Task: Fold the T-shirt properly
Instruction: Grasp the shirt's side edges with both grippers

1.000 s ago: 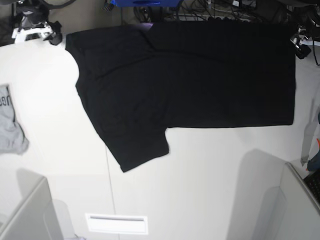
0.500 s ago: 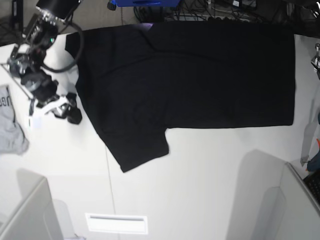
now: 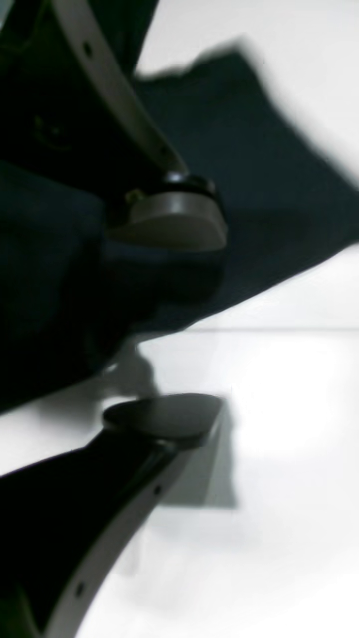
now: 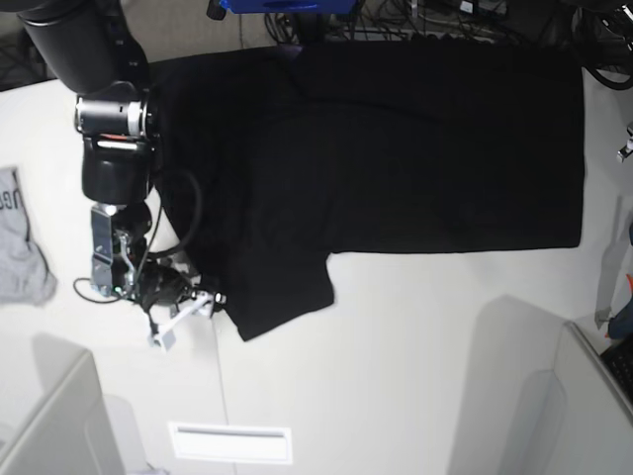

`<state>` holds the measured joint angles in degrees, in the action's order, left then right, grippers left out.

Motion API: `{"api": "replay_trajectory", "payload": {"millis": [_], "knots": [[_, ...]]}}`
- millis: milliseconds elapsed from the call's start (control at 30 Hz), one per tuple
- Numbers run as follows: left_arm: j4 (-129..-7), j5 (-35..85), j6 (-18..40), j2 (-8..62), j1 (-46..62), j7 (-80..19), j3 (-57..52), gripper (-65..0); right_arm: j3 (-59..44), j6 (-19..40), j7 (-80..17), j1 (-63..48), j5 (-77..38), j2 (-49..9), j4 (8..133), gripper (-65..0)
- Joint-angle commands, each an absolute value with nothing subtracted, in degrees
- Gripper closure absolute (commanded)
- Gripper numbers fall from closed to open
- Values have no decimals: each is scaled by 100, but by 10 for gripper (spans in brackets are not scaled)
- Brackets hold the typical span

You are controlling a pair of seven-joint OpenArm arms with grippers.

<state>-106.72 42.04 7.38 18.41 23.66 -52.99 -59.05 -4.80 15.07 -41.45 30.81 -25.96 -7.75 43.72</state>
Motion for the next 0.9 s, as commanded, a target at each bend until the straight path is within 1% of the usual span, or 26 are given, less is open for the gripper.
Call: {"api": "replay_trajectory", "payload": {"millis": [0, 100, 233, 267, 300, 367, 400, 533, 667, 700, 800, 867], "knots": [[-10747, 4215, 743, 1991, 2387, -5174, -5956, 0, -330, 1499, -4145, 3284, -2589, -840, 4295, -420], [-10695, 3890, 743, 2053, 2343, -5174, -5921, 0, 40, 1508, -4119, 3125, -2607, -840, 4277, -410], [-10237, 3793, 743, 2167, 2202, -5165, -5912, 0, 295, 1508, -4092, 2800, -2607, -813, 4681, -408], [-10088, 3785, 743, 2176, 2141, -5165, -5921, -26, 356, 1508, -4092, 2765, -2607, -778, 4752, -408], [-9912, 3767, 743, 2185, 2070, -5165, -5921, -77, 374, 1508, -4092, 2747, -2607, -752, 4778, -395], [-9631, 3749, 743, 2246, 1921, -5165, -5912, -151, 365, 1508, -4075, 2747, -2589, -752, 4769, -345], [-9464, 3749, 743, 2308, 1833, -5165, -5895, -171, 356, 1508, -4075, 2747, -2589, -752, 4769, -309], [-8813, 3758, 743, 2651, 1455, -5138, -5358, -207, 365, 1508, -4075, 2747, -2589, -743, 4760, -159], [-8488, 3732, 743, 2853, 971, -5130, -4901, -258, 321, 1508, -3864, 2747, -2589, -760, 4752, -14], [-8321, 3732, 743, 2923, 822, -5130, -4796, -285, 321, 1499, -3829, 2747, -2589, -769, 4752, 0], [-7582, 3732, 743, 3108, 251, -5130, -4453, -359, 321, 1473, -3829, 2747, -2589, -778, 4743, 0], [-7037, 3732, 743, 3178, -136, -5121, -4215, -378, 321, 1473, -3846, 2747, -2589, -778, 4743, 0]]}}
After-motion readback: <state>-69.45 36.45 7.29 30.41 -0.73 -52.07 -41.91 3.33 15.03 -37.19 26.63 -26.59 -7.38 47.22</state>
